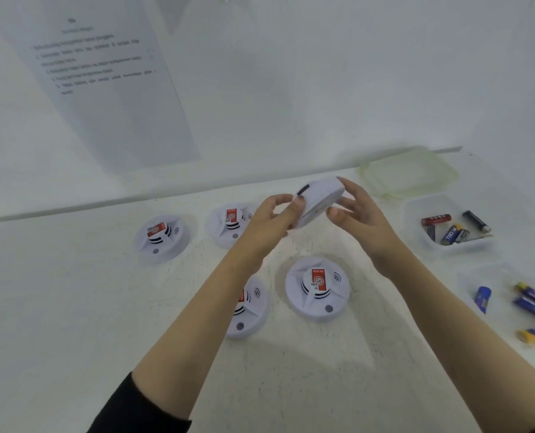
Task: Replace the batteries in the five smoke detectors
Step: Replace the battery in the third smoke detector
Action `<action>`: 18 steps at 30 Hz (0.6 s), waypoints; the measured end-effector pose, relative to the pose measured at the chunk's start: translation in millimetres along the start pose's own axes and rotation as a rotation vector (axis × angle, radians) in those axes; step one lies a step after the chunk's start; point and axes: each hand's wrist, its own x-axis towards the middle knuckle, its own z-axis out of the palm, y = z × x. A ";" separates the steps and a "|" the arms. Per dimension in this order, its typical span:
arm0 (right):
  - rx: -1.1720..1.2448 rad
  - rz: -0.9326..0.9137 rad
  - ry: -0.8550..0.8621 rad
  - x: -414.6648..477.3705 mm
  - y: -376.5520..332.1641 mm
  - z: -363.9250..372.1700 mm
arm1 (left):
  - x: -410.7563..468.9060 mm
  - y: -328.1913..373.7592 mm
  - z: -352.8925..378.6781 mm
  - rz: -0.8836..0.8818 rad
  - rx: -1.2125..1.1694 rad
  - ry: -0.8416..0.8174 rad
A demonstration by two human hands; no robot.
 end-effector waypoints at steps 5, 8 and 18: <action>-0.022 -0.060 -0.035 -18.8 -15.8 8.7 | -23.4 -8.5 11.3 -0.077 -0.276 -0.166; -0.101 -0.085 -0.010 -32.6 -21.8 4.8 | -35.2 -13.2 13.5 -0.062 -0.284 -0.245; -0.500 -0.058 -0.137 -77.6 -36.0 -22.2 | -79.7 -7.1 12.3 0.397 0.454 -0.167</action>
